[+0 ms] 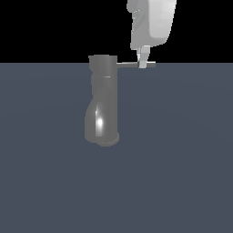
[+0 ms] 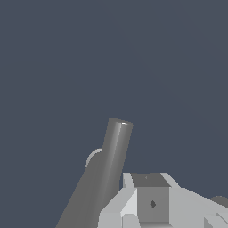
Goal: Turn on the faucet by rotating a designated handle.
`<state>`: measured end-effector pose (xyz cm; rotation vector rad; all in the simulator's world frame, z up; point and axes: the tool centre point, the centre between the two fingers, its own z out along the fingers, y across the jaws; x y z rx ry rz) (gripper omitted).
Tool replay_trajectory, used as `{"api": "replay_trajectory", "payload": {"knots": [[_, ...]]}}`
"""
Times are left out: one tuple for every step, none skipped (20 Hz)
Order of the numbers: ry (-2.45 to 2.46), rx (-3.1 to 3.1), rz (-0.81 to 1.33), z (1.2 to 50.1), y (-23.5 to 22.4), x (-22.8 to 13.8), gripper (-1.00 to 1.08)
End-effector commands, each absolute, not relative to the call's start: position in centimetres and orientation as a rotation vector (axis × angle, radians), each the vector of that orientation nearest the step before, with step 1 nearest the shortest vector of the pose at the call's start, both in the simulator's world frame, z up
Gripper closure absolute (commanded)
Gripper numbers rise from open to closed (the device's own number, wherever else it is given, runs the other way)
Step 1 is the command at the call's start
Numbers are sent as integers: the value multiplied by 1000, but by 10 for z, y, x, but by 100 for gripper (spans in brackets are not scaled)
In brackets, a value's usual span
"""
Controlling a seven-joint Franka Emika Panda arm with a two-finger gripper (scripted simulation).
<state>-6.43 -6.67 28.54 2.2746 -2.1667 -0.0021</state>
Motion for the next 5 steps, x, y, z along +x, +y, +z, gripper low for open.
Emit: {"api": "replay_trajectory", "payload": {"knots": [[-2197,2245,1,285,-85,-61,108],[-2198,2245,1,285,-86,-59,108],[-2198,2244,1,285,-88,-58,108],[-2199,2244,1,285,-89,-56,108],[-2199,2244,1,285,-89,-56,108]]}}
